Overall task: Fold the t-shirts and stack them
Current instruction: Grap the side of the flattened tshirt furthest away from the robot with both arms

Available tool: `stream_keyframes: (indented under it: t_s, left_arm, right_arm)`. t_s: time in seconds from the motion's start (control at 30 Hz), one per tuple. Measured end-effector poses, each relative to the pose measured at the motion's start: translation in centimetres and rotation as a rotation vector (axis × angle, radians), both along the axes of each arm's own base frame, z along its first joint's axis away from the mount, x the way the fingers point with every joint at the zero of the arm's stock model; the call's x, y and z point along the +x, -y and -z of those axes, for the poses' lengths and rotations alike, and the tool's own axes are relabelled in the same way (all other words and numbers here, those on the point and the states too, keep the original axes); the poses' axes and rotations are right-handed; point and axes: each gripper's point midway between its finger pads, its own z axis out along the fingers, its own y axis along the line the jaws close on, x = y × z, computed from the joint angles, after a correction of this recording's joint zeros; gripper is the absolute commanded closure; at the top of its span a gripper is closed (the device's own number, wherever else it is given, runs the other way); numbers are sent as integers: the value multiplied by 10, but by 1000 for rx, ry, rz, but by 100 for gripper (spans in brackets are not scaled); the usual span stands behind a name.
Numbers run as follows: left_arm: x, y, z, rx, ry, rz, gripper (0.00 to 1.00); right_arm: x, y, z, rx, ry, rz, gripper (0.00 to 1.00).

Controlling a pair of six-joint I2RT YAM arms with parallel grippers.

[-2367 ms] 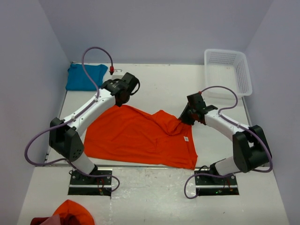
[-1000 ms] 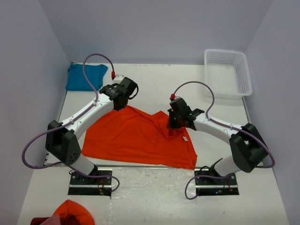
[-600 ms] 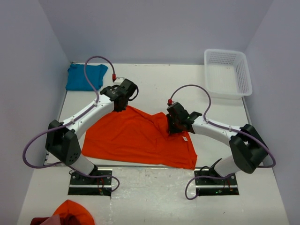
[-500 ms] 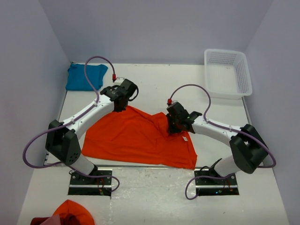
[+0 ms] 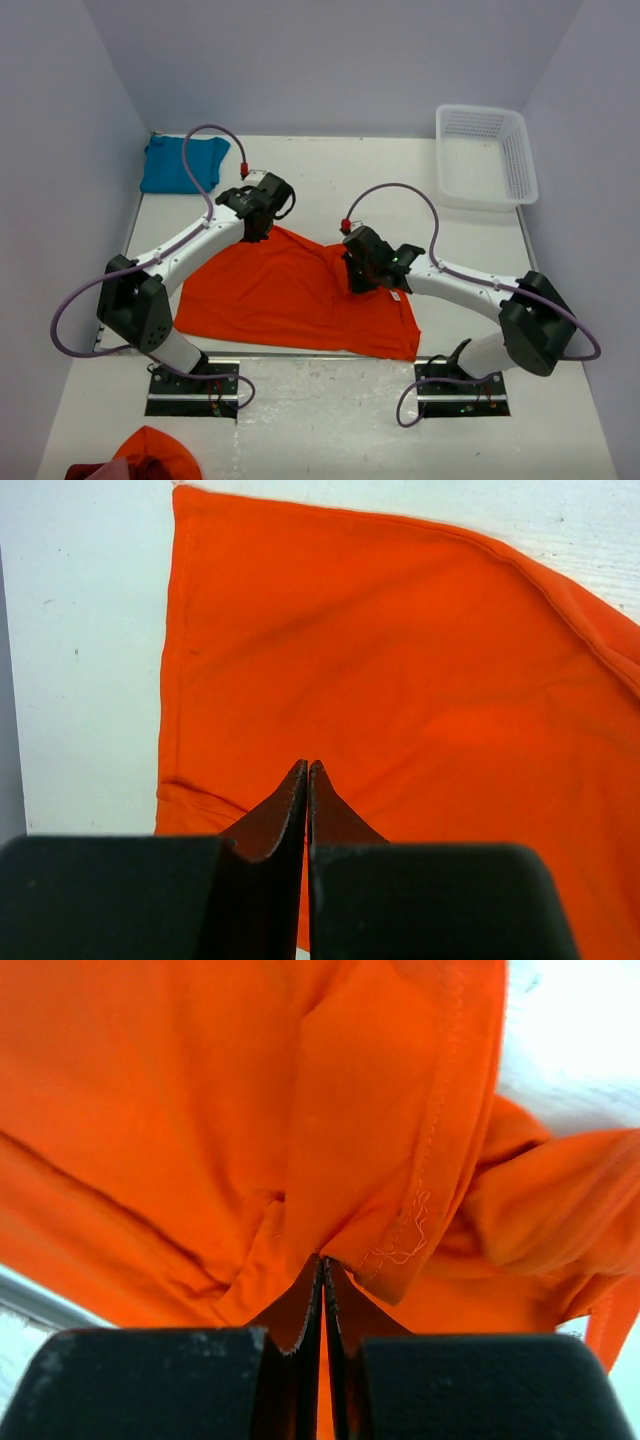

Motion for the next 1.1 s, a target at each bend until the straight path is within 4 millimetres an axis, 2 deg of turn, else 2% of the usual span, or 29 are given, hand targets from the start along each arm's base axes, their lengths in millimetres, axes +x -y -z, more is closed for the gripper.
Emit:
stream_keyframes:
  t_s: [0.07, 0.17, 0.2, 0.33, 0.5, 0.67, 0.8, 0.97, 1.1]
  left_arm:
    - [-1, 0, 3, 1, -6, 1, 100]
    - [-3, -1, 5, 1, -12, 2, 100]
    - [-2, 0, 6, 0, -11, 2, 100]
    - [-3, 0, 8, -2, -15, 4, 100]
    - [-4, 1, 10, -10, -21, 8, 100]
    - [-3, 2, 10, -9, -20, 12, 100]
    - [-5, 0, 12, 3, -30, 25, 100]
    - [-5, 1, 14, -3, -34, 29, 100]
    - [-4, 4, 15, -14, -33, 35, 100]
  right_arm:
    - [-6, -5, -2, 1, 1, -25, 100]
    - [-17, -12, -2, 2, -16, -61, 76]
    - [-20, -13, -1, 2, -21, -66, 60]
    - [-25, -15, 2, -3, -31, -66, 47]
    - [-20, -11, 8, -31, -27, -18, 47]
    - [-10, 1, 7, -56, 5, 120, 53]
    - [-12, 15, -6, 40, 51, 277, 55]
    - [-18, 35, -25, 243, 123, 452, 61]
    - [-19, 44, -21, 380, 148, 555, 62]
